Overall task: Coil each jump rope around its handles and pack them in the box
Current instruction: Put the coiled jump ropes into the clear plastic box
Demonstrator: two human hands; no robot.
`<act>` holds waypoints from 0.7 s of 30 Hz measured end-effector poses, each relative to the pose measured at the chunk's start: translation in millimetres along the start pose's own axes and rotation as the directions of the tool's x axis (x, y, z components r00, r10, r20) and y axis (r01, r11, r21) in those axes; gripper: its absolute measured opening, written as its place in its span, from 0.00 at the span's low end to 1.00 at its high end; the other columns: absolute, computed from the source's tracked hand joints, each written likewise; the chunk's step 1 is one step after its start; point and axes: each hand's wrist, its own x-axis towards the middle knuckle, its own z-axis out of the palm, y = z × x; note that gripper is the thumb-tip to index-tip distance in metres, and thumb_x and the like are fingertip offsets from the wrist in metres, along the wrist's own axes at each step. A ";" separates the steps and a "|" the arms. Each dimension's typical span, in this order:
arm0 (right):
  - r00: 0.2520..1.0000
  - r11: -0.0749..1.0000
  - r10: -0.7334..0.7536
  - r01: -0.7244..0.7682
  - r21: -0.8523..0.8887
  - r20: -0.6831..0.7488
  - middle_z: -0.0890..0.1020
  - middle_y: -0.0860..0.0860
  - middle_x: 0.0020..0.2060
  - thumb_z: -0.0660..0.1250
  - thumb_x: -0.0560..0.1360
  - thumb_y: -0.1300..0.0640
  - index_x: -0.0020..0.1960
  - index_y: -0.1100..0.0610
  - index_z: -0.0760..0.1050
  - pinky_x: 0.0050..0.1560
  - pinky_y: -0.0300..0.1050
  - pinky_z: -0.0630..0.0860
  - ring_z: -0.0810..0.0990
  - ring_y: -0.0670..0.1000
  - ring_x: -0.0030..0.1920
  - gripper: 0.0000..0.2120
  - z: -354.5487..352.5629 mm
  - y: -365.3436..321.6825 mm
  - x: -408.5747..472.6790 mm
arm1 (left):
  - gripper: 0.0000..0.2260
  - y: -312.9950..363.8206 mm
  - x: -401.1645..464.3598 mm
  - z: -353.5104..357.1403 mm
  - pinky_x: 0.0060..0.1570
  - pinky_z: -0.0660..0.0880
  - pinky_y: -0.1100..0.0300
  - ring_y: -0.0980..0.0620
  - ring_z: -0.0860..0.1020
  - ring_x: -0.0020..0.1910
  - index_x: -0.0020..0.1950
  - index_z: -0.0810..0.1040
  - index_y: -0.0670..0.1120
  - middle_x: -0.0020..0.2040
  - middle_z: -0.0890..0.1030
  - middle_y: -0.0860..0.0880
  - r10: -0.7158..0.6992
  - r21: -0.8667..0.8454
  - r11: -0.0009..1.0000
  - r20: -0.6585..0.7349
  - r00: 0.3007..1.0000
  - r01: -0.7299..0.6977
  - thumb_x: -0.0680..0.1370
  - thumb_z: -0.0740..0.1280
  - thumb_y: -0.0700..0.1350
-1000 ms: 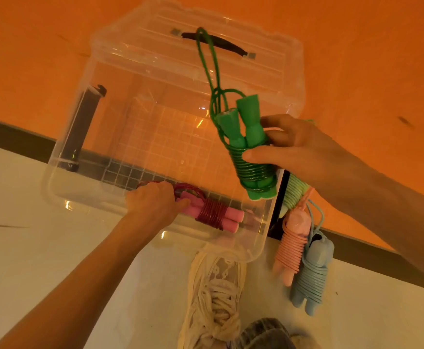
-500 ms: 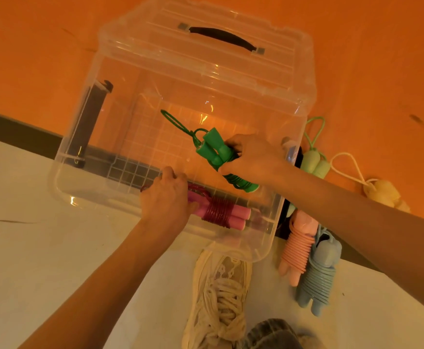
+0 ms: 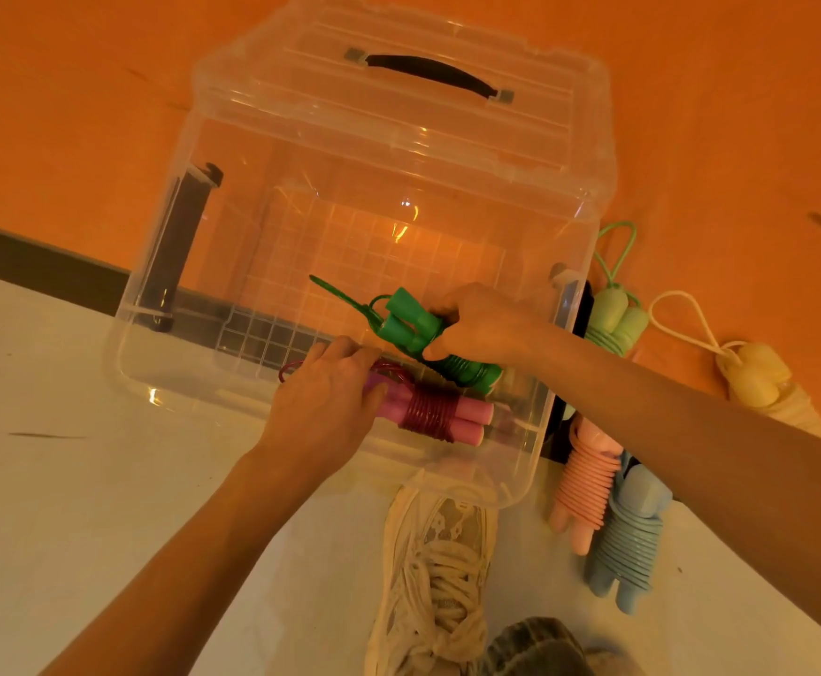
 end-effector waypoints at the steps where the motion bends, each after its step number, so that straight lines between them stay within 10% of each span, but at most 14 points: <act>1: 1.000 1.000 0.001 -0.001 0.005 0.015 0.77 0.53 0.60 0.72 0.73 0.57 0.66 0.56 0.73 0.52 0.42 0.72 0.75 0.52 0.58 0.23 0.6 1.3 1.0 | 0.16 0.7 -0.5 0.1 0.54 0.72 0.54 0.49 0.71 0.60 0.68 0.73 0.50 0.60 0.75 0.51 0.004 -0.006 1.000 -0.041 0.999 -0.004 0.79 0.63 0.48; 7: 0.999 0.999 0.010 -0.008 -0.054 0.052 0.72 0.55 0.66 0.69 0.75 0.55 0.70 0.58 0.66 0.57 0.43 0.70 0.71 0.54 0.64 0.26 -0.7 3.5 4.1 | 0.21 -1.2 8.2 1.0 0.55 0.73 0.53 0.46 0.72 0.59 0.69 0.72 0.44 0.63 0.73 0.45 0.130 -0.064 0.986 -0.292 0.948 -0.155 0.76 0.66 0.37; 21: 0.998 0.933 -0.045 0.030 -0.358 -0.033 0.76 0.57 0.60 0.59 0.79 0.58 0.63 0.61 0.72 0.55 0.49 0.74 0.75 0.57 0.58 0.15 17.2 1.6 3.2 | 0.22 -1.5 33.8 5.7 0.65 0.69 0.51 0.44 0.69 0.66 0.73 0.67 0.43 0.70 0.68 0.45 0.091 -0.115 0.989 -0.022 0.996 -0.093 0.79 0.62 0.40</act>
